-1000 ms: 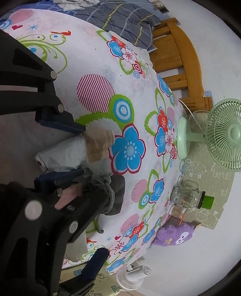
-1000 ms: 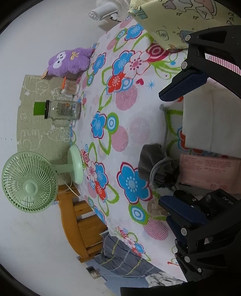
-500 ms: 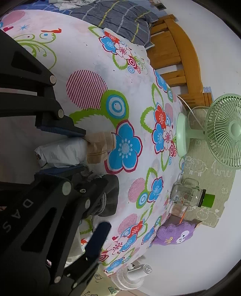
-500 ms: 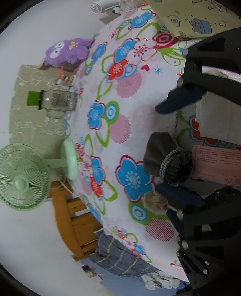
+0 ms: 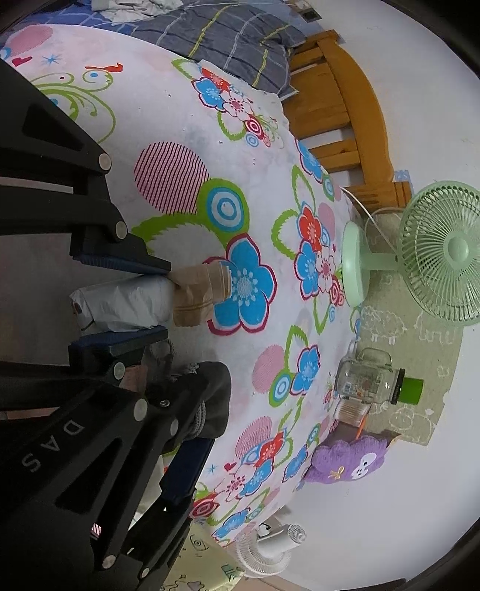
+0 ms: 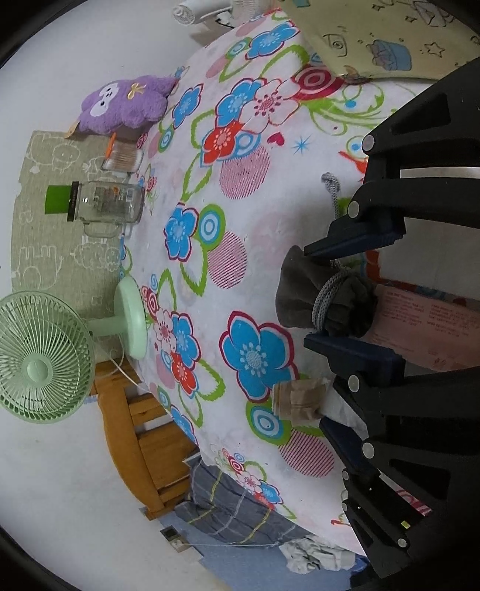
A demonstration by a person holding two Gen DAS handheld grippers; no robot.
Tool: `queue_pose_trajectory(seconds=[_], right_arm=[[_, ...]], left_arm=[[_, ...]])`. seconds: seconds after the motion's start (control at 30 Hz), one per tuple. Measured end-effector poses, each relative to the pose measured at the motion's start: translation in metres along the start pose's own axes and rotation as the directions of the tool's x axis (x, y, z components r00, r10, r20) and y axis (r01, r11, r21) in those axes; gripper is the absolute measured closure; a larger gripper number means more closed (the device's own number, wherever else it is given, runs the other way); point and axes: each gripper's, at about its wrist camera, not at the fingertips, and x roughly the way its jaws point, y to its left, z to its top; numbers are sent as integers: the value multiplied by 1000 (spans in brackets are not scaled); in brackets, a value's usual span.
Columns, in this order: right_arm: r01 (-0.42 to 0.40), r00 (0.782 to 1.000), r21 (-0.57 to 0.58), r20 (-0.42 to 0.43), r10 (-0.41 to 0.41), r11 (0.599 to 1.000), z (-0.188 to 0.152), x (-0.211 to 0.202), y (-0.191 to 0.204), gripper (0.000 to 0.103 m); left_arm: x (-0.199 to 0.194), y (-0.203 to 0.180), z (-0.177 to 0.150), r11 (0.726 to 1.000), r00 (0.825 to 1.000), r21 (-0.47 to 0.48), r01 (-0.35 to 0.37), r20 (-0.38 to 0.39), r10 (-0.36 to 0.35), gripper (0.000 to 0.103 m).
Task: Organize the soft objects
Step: 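Lift and carry the white cloth pack and grey pouch toward the cartoon box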
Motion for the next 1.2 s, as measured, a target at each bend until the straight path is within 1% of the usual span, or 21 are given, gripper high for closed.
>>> queue_pose_trajectory(seconds=[0.4,0.9,1.2], right_arm=[[-10,999,37,40,9,999,-2,-31,-9,60],[-12,995,30,101,9,999,0,-77,-12,60],[0,990,30,141,-4,1000,1,-106,-14,60]], left_arm=[[-24,-15,3,1000,999,14,2,44,-3,76],[-64,-30,5,1000,993,19,8,120,-10,76],[-91,-39,7,1000,987,29,10,158,-15,76]])
